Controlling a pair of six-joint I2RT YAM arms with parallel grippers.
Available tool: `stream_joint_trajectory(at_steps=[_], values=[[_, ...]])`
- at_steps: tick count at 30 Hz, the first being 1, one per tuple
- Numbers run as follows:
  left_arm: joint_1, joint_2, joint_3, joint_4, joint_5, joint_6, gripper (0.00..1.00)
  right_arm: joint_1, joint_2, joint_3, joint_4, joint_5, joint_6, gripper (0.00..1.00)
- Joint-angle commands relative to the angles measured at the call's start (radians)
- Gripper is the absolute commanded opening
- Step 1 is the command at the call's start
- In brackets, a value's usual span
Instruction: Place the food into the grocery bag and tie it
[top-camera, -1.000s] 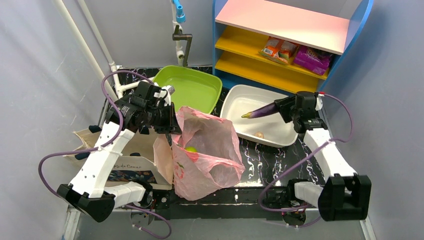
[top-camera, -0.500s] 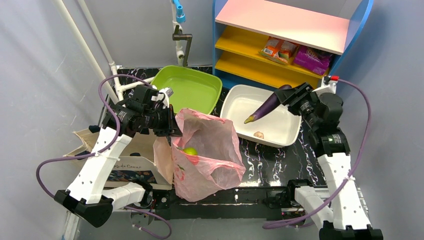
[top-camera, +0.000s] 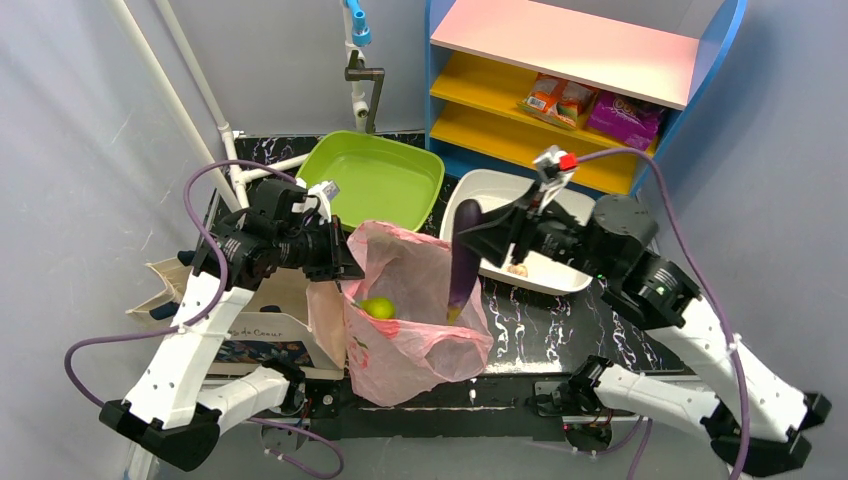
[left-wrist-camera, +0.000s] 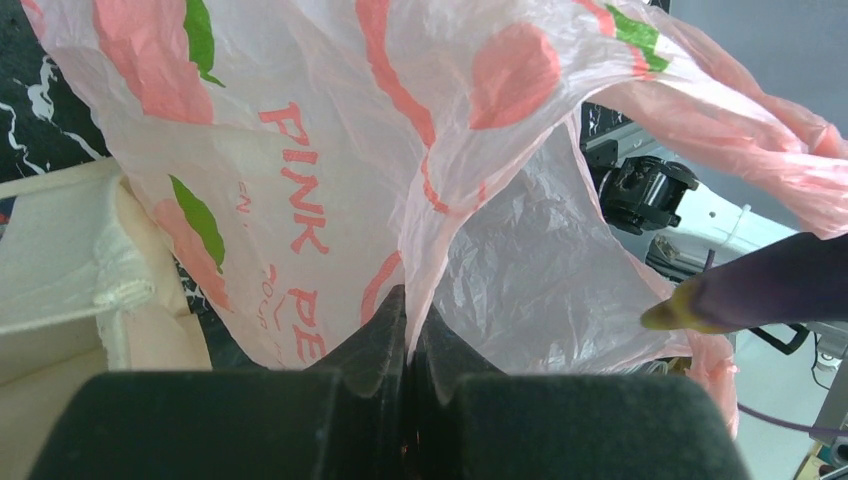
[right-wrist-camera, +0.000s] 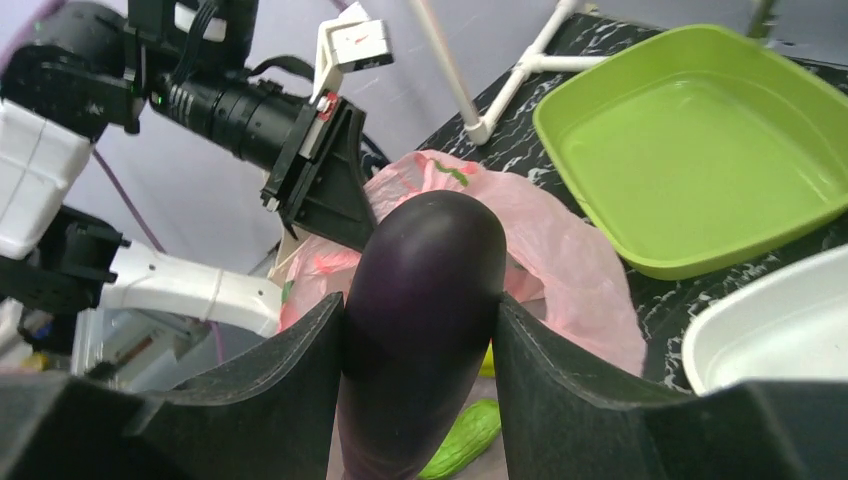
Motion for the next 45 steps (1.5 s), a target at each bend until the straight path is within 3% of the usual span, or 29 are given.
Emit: stream_joint_trajectory(at_steps=[1,9,16,19,25,34,40,45], values=[[0.003,-0.049,-0.028,-0.026,0.016,-0.015,0.00,0.192,0.088,0.060,0.063,0.179,-0.140,0.11],[0.003,-0.068,-0.031,-0.051,0.009,-0.009,0.00,0.302,0.216,0.107,0.104,0.203,-0.186,0.20],[0.003,-0.067,-0.034,-0.053,-0.002,0.000,0.00,0.328,0.299,0.191,0.050,0.127,-0.231,0.68],[0.003,-0.061,-0.033,-0.047,-0.002,0.000,0.00,0.335,0.317,0.217,0.025,0.105,-0.234,0.76],[0.003,-0.052,-0.036,-0.038,-0.006,0.002,0.00,0.342,0.336,0.269,-0.060,0.078,-0.241,0.81],[0.003,-0.055,-0.050,-0.027,0.000,0.000,0.00,0.342,0.322,0.280,-0.074,0.338,-0.394,0.84],[0.003,-0.048,-0.038,-0.031,0.001,-0.003,0.00,0.343,0.338,0.259,-0.162,0.353,-0.503,0.86],[0.003,-0.053,-0.046,-0.032,0.004,-0.003,0.00,0.340,0.351,0.248,-0.268,0.247,-0.592,0.87]])
